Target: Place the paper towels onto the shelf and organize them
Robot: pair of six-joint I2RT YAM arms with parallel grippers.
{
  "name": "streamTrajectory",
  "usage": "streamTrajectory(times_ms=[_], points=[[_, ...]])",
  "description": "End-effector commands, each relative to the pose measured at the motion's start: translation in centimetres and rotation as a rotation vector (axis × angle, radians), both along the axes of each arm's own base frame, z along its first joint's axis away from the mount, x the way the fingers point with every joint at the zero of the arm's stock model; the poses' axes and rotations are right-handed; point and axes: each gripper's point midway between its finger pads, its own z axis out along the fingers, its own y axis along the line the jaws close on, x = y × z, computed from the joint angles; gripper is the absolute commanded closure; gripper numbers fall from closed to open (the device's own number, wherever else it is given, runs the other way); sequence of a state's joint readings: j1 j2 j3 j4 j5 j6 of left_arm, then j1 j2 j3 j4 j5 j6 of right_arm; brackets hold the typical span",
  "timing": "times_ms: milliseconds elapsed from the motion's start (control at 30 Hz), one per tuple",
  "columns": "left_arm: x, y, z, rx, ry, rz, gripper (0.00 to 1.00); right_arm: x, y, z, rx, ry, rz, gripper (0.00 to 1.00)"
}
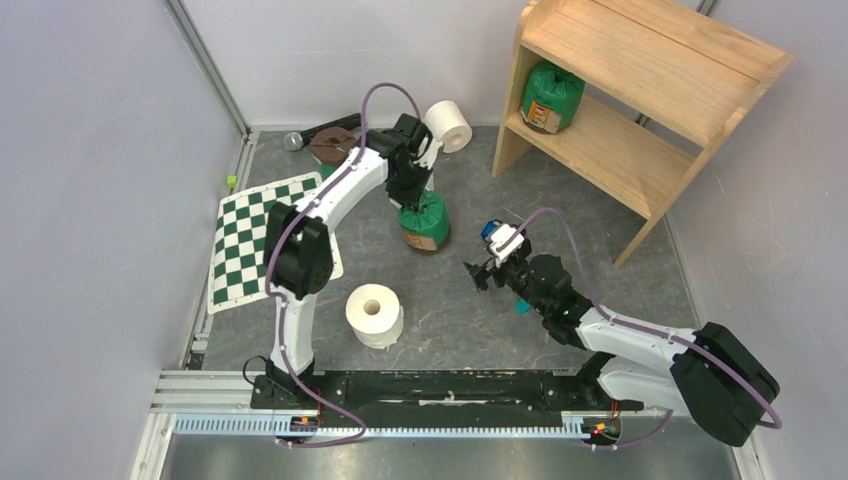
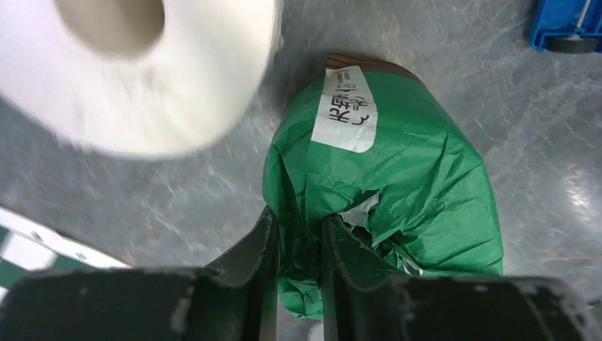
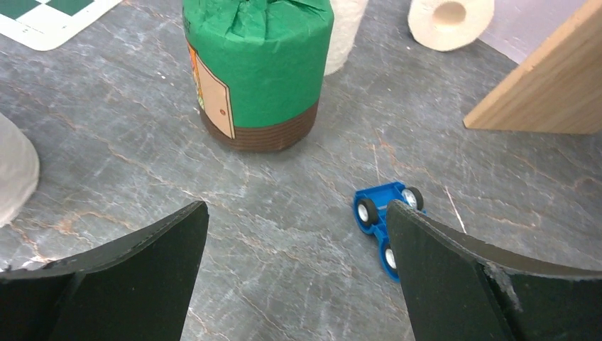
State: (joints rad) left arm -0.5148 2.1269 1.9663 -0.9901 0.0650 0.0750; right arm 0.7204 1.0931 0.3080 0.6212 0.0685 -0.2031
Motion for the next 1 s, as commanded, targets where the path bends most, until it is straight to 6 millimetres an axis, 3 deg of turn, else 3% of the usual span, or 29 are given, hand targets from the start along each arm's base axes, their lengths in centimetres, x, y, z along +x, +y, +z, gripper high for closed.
streamTrajectory(times_ms=[0,233,467,667,767,967], points=[[-1.9,-0.7,6.5,-0.212,-0.052,0.257,0.98,0.5,2.4,4.8,0.109,-0.134,0.038,0.02],[-5.2,-0.4,8.8,-0.385,-0.014,0.523,0.98,-0.4,5.3,6.9,0.145,-0.239,0.143,0.02],[-7.5,1.4,10.8,-0.383,-0.129,0.688,0.98,-1.1,7.9,9.3,0.145,-0.371,0.232,0.02],[-9.0,1.6,12.1,-0.382,-0.229,0.746,0.98,-1.7,9.3,11.3,0.162,-0.484,0.251,0.02],[-9.3,1.2,12.7,-0.402,-0.251,0.752,0.98,-1.8,10.4,11.4,0.139,-0.503,0.271,0.02],[-9.6,0.6,13.4,-0.422,-0.285,0.739,0.98,-0.8,10.4,11.7,0.110,-0.528,0.179,0.02]])
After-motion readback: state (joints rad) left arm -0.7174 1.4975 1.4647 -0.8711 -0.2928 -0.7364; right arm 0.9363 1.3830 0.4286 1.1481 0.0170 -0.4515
